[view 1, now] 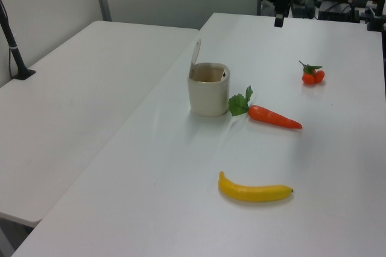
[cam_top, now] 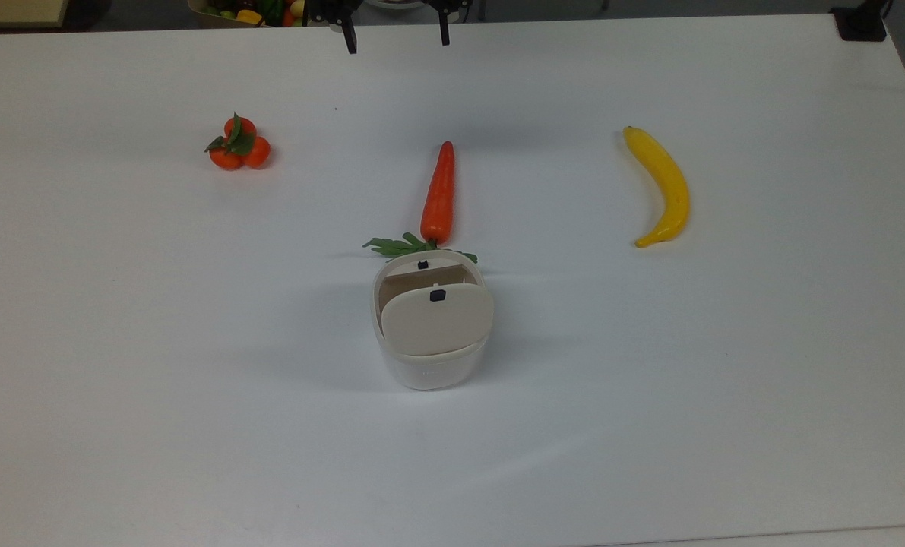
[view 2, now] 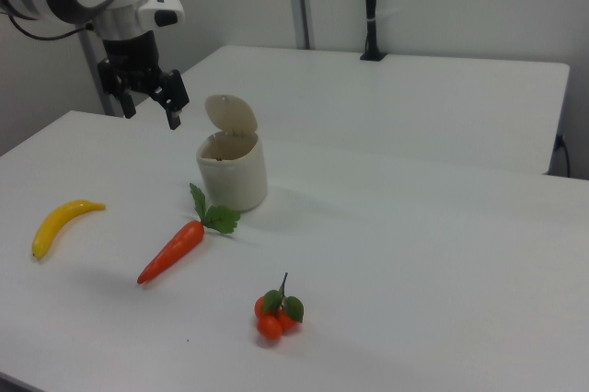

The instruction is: Close garbage bin

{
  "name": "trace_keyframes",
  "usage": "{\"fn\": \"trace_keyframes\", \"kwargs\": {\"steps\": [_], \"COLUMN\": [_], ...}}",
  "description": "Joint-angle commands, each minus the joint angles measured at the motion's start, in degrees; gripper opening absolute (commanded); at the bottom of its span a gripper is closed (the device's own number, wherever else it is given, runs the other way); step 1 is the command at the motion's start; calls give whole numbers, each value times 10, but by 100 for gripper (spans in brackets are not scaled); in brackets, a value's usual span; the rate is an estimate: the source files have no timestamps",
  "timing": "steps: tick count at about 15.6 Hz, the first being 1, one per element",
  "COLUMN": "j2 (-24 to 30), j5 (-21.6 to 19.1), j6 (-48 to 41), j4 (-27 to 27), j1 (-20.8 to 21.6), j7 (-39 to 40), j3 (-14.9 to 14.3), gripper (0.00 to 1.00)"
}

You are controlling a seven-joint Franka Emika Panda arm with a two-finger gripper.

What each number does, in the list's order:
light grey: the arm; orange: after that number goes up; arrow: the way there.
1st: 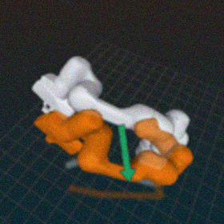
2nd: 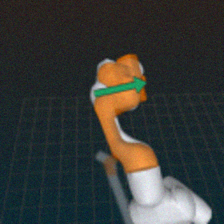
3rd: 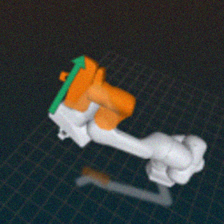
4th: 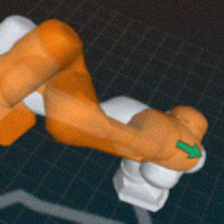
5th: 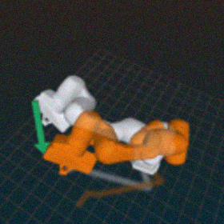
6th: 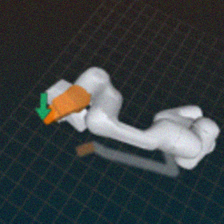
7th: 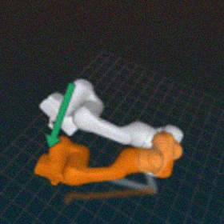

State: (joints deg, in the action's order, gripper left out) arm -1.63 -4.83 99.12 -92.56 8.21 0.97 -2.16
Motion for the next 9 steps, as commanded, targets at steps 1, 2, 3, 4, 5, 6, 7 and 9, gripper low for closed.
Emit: {"fn": "trace_keyframes", "kwargs": {"steps": [1, 2, 3, 4, 5, 6, 7, 9], "j2": [-9, -9, -9, -10, -11, -12, -18, -23], "j5": [9, 9, 10, 9, 8, 8, 7, 8], "j6": [33, 39, 45, 51, 58, 65, 70, 78], "j4": [0, 0, 0, 0, 0, -1, 0, 1], "j1": [3, 2, 1, 1, 0, 0, 0, 1], "j7": [1, 1, 1, 2, 1, -2, -5, -6], "j3": [-3, -3, -3, -3, -3, -3, -3, -3], "gripper": [100, 95, 85, 76, 64, 53, 40, 10]}}
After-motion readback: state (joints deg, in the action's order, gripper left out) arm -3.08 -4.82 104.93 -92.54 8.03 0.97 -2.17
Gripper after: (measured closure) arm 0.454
